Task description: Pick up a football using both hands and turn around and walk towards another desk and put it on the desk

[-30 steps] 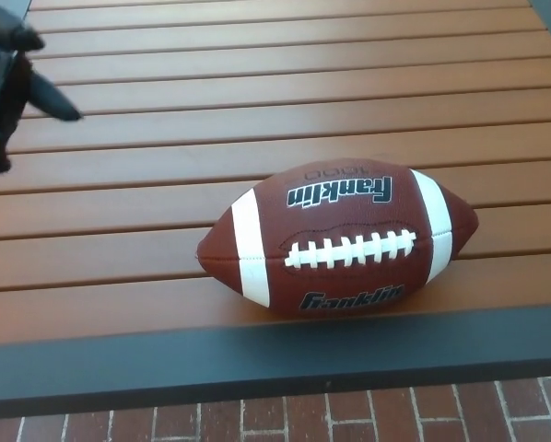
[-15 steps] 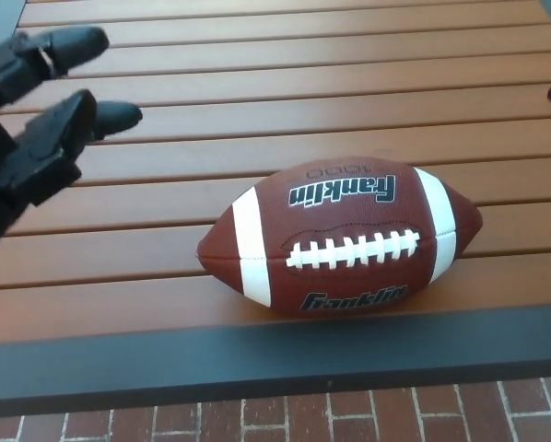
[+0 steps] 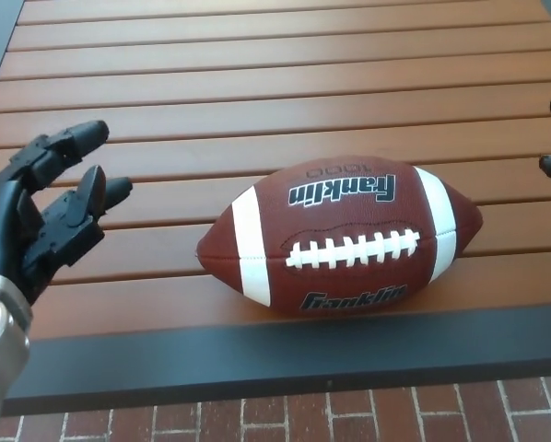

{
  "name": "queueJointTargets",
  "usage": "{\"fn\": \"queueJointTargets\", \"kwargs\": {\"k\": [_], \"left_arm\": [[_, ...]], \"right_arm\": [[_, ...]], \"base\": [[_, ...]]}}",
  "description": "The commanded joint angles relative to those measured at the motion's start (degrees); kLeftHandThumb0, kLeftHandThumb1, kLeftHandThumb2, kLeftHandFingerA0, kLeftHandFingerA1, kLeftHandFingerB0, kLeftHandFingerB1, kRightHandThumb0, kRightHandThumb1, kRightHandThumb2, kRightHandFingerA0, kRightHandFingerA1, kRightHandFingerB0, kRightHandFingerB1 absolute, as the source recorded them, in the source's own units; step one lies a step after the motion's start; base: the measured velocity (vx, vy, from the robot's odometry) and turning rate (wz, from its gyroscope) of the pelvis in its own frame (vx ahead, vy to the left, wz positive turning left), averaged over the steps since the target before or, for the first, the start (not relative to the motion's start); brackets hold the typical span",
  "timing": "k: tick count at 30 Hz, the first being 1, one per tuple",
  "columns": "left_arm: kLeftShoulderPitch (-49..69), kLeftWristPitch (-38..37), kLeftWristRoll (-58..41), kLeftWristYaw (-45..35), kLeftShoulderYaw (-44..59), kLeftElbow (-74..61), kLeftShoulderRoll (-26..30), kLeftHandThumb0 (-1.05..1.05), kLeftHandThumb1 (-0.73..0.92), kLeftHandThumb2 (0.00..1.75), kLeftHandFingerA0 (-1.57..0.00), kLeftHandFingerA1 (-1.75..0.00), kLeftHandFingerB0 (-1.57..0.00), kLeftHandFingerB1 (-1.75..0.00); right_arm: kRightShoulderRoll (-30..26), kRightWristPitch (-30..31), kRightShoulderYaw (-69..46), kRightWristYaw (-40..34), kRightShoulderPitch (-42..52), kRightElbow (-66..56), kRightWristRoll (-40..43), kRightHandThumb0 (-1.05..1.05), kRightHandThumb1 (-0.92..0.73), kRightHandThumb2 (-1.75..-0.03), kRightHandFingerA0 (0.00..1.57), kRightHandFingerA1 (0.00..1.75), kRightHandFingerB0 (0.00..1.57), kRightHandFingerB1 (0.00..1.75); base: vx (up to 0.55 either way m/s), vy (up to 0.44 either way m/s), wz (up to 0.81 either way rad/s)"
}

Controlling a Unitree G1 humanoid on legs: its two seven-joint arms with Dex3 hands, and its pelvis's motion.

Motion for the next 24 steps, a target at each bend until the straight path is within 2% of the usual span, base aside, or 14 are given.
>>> {"fn": "queueJointTargets", "kwargs": {"k": [1,7,8,9,11,13,14,15,16,18,19,20,21,24], "left_arm": [[-1.7,-6.7,5.7,-2.1,-0.6,4.0,-1.1,-0.56,0.92,0.69,-0.15,-0.39,-0.16,-0.34],[1.0,-9.5,7.8,-1.5,-2.4,6.6,-8.1,-0.64,0.92,0.7,-0.19,-0.4,-0.16,-0.34],[1.3,-9.8,8.4,-1.9,-3.0,6.8,-8.8,-0.33,0.63,1.17,-0.01,-0.51,0.0,-0.49],[1.8,-10.3,8.5,-2.2,-3.3,7.1,-9.7,-0.75,0.77,1.09,-0.08,-0.5,-0.01,-0.4],[3.1,-10.4,7.0,-3.1,-3.4,7.5,-13.0,-0.68,0.81,1.18,-0.01,-0.34,0.0,-0.26],[3.6,-10.4,6.6,-3.4,-3.2,7.5,-14.5,-0.68,0.81,1.18,-0.01,-0.34,0.0,-0.26],[4.2,-10.5,6.4,-3.5,-3.0,7.7,-16.0,-0.71,0.81,1.19,-0.01,-0.34,0.0,-0.24],[4.8,-10.7,5.9,-3.4,-2.9,7.9,-17.6,-0.71,0.81,1.19,-0.01,-0.34,0.0,-0.24],[5.5,-10.8,5.7,-3.4,-2.7,8.0,-18.9,-0.71,0.82,1.2,-0.01,-0.34,0.0,-0.23],[6.4,-11.5,5.7,-3.5,-2.3,8.5,-20.8,-0.72,0.82,1.2,-0.01,-0.35,0.0,-0.23],[7.1,-12.1,5.5,-3.8,-2.2,9.3,-22.0,-0.8,0.87,1.21,-0.06,-0.32,-0.05,-0.16],[7.7,-12.7,5.5,-4.3,-2.1,9.9,-22.9,-0.8,0.87,1.21,-0.06,-0.32,-0.05,-0.16],[8.3,-13.0,6.1,-4.2,-2.3,10.0,-23.3,-0.72,0.83,1.21,-0.01,-0.38,0.0,-0.22],[9.5,-14.6,6.9,-4.6,-2.4,11.0,-24.2,-0.73,0.83,1.21,-0.01,-0.4,0.0,-0.22]], "right_arm": [[0.9,-0.3,-0.9,2.5,0.1,0.3,-0.1,-0.63,-0.9,-0.67,0.57,0.46,0.49,0.41],[3.0,-1.7,1.7,5.2,0.1,3.1,-0.8,-0.66,-0.92,-0.7,0.44,0.44,0.39,0.38],[2.8,-1.5,2.3,6.1,0.0,3.8,-0.9,-0.68,-0.79,-1.14,0.32,0.55,0.24,0.48],[2.4,-2.1,3.2,7.1,0.3,4.5,-1.4,-0.75,-0.92,-0.75,0.28,0.4,0.26,0.33],[1.7,-4.2,5.2,10.3,0.7,7.3,-1.6,-0.78,-0.82,-1.18,0.04,0.42,0.08,0.32],[1.6,-4.9,5.7,11.4,0.5,8.7,-1.5,-0.78,-0.82,-1.18,0.04,0.42,0.08,0.32],[2.2,-4.8,5.6,12.1,0.7,9.2,-0.4,-0.87,-0.92,-0.83,0.04,0.33,0.06,0.23],[3.1,-4.4,5.3,12.9,0.9,9.6,0.8,-0.87,-0.92,-0.83,0.04,0.33,0.06,0.23],[3.7,-3.9,5.3,13.3,1.1,9.7,1.4,-0.77,-0.76,-1.2,0.02,0.34,0.06,0.24],[4.9,-4.0,5.0,13.0,1.4,9.9,1.6,-0.79,-0.76,-1.21,0.01,0.37,0.08,0.25],[5.9,-4.7,4.8,12.6,1.5,10.9,1.5,-0.97,-0.89,-0.87,0.07,0.33,0.11,0.22],[6.7,-5.6,4.6,12.3,1.6,12.0,1.4,-0.97,-0.89,-0.87,0.07,0.33,0.11,0.22],[7.2,-5.5,4.6,11.8,1.6,12.4,1.0,-0.9,-0.84,-1.25,0.01,0.39,0.15,0.27],[8.7,-5.7,4.1,11.1,1.3,13.6,0.3,-0.83,-0.8,-1.23,0.05,0.47,0.02,0.38]], "base": [[0.0,0.0,0.0],[0.0,0.0,0.0],[0.0,0.0,0.0],[0.0,0.0,0.0],[0.0,0.0,0.0],[0.0,0.0,0.0],[0.0,0.0,0.0],[0.0,0.0,0.0],[0.0,0.0,0.0],[0.0,0.0,0.0],[0.0,0.0,0.0],[0.0,0.0,0.0],[0.0,0.0,0.0],[0.0,0.0,0.0]]}}
